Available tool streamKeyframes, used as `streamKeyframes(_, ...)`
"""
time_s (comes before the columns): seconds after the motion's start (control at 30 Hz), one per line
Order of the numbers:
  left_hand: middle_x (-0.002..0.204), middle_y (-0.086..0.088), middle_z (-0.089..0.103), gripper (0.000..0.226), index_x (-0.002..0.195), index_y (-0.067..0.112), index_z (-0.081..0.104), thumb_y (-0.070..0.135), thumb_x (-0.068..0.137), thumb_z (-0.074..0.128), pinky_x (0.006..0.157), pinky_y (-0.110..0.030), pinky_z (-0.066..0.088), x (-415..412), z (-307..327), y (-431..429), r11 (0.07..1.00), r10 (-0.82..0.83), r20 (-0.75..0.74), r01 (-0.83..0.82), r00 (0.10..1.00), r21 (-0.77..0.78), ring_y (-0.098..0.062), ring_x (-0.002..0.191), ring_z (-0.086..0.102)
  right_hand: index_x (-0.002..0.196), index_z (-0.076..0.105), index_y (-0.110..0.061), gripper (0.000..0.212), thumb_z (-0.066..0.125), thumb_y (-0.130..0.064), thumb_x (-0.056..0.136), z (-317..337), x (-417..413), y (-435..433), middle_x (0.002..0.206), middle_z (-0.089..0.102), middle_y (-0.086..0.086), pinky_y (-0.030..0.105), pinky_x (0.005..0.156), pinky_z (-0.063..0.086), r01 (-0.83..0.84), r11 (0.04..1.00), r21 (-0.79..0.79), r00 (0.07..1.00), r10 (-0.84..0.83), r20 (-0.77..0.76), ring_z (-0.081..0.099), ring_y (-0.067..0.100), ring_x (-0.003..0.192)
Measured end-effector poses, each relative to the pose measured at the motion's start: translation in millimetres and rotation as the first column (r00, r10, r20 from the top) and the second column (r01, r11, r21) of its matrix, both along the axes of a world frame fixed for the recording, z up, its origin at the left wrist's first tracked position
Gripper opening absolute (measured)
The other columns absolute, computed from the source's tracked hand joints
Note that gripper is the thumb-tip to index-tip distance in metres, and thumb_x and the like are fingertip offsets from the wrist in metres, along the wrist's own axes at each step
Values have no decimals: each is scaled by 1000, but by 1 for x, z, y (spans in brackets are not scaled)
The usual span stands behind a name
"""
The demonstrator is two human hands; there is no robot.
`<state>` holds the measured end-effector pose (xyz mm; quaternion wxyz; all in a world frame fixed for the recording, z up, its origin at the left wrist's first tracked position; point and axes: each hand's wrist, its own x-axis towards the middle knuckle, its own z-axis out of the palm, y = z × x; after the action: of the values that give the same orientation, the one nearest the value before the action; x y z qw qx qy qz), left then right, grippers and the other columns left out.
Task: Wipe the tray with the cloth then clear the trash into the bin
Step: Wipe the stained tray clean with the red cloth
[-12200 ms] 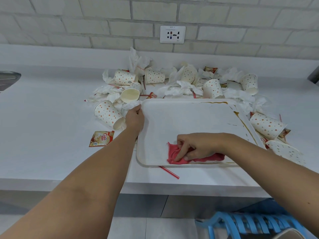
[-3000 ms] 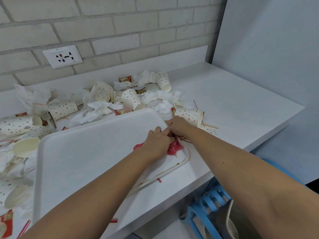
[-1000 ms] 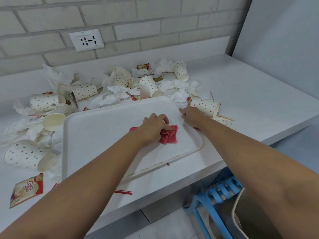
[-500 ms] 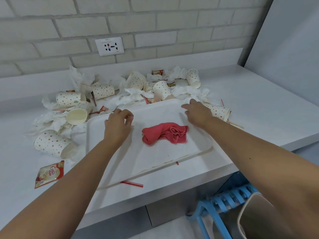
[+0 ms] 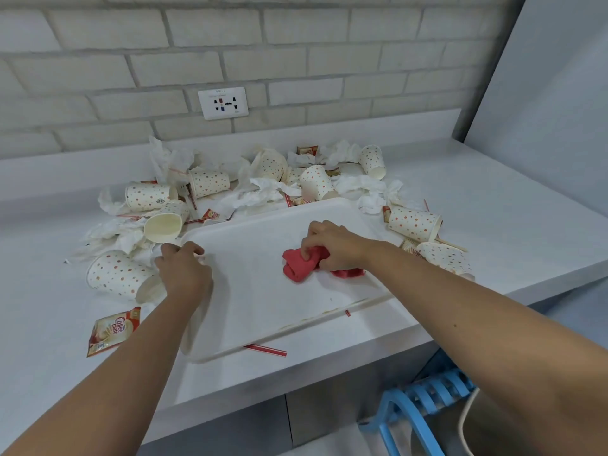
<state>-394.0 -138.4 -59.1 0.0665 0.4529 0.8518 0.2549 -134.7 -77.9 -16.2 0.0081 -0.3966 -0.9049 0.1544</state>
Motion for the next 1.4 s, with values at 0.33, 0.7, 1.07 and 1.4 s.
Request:
streamKeyframes(0.33, 109, -33, 56, 22, 106, -15, 50, -9, 86, 42, 79, -42, 44, -19, -5, 4, 997, 72, 228, -71, 971, -10, -45, 102, 54, 121, 50, -22, 32, 56, -18, 90, -7, -3, 2, 120, 48, 0, 39, 94, 30, 16, 1000, -20, 997, -15, 75, 40, 21, 114)
streamKeyframes(0.7, 66, -10, 47, 34, 63, 5, 44, 9, 96, 39, 72, -35, 36, -25, 10, 16, 982, 51, 399, -118, 916, 146, -32, 82, 49, 105, 65, -20, 50, 44, 12, 73, 2, 17, 4, 104, 48, -6, 39, 96, 40, 47, 993, -111, 995, -37, 91, 48, 21, 104)
streamKeyframes(1.07, 119, -23, 59, 34, 120, -5, 53, 18, 99, 38, 96, -43, 41, -22, 11, 13, 953, 9, 418, -135, 908, 273, -38, 112, 53, 69, 55, -22, 23, 47, -27, 89, 13, 64, -8, 76, 57, -2, 33, 71, 42, 336, 925, -177, 930, -297, 217, 52, 18, 74)
streamKeyframes(1.4, 111, -26, 60, 30, 113, -7, 54, 15, 98, 39, 89, -40, 42, -17, 21, 3, 927, -46, 424, -120, 904, 356, -39, 105, 55, 83, 65, -4, 20, 58, -24, 86, 3, 20, -52, 74, 59, 3, 25, 61, 38, 242, 934, -263, 969, -219, 114, 50, 13, 66)
